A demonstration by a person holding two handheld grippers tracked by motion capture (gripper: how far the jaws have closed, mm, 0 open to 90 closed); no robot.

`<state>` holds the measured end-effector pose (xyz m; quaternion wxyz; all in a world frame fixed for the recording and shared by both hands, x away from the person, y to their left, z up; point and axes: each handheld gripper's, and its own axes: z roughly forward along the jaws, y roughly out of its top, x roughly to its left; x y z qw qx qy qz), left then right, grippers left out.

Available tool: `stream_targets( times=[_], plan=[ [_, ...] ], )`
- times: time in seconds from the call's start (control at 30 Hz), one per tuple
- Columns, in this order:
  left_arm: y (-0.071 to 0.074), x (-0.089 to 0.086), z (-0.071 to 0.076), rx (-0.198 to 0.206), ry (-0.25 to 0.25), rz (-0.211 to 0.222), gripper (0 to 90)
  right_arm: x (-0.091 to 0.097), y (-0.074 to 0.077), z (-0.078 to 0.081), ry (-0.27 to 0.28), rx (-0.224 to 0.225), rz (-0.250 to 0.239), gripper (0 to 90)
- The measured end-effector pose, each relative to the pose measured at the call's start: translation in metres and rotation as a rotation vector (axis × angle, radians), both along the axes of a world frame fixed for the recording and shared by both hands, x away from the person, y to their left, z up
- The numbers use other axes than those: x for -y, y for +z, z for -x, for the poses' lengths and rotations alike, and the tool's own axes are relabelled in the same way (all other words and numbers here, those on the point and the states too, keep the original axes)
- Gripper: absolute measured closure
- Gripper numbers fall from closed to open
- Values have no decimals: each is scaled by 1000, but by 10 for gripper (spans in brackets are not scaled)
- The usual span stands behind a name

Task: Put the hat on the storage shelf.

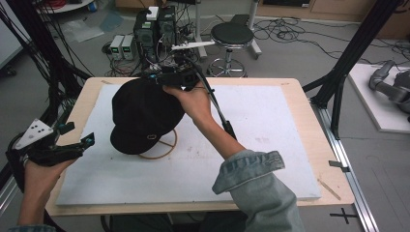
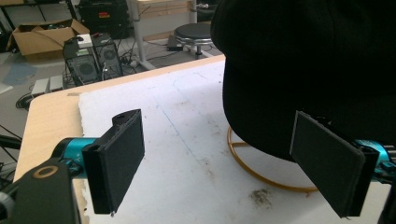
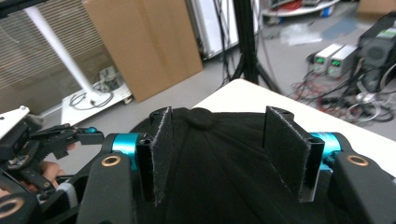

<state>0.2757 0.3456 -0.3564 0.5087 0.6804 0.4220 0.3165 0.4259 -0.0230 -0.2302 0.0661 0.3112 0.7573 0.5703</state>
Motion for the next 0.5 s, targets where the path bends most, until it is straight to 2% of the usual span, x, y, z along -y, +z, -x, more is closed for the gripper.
stream_targets(
  times=[0.2,0.27,0.33,0.37,0.4,0.5],
  plan=[
    [3,1,-3,9,1,6,180,37,-7,13,-59,7,11,354],
    [3,3,-6,5,-3,6,180,49,-10,17,-89,6,36,311],
    [2,5,-9,2,-6,3,180,67,-15,23,-118,4,32,291],
    [2,5,-10,0,-8,4,180,81,-19,27,-151,12,37,271],
    [1,7,-11,-2,-12,1,180,81,-19,27,-151,12,37,271],
    [0,10,-14,-8,-18,1,180,105,-26,35,-207,40,61,235]
  ],
)
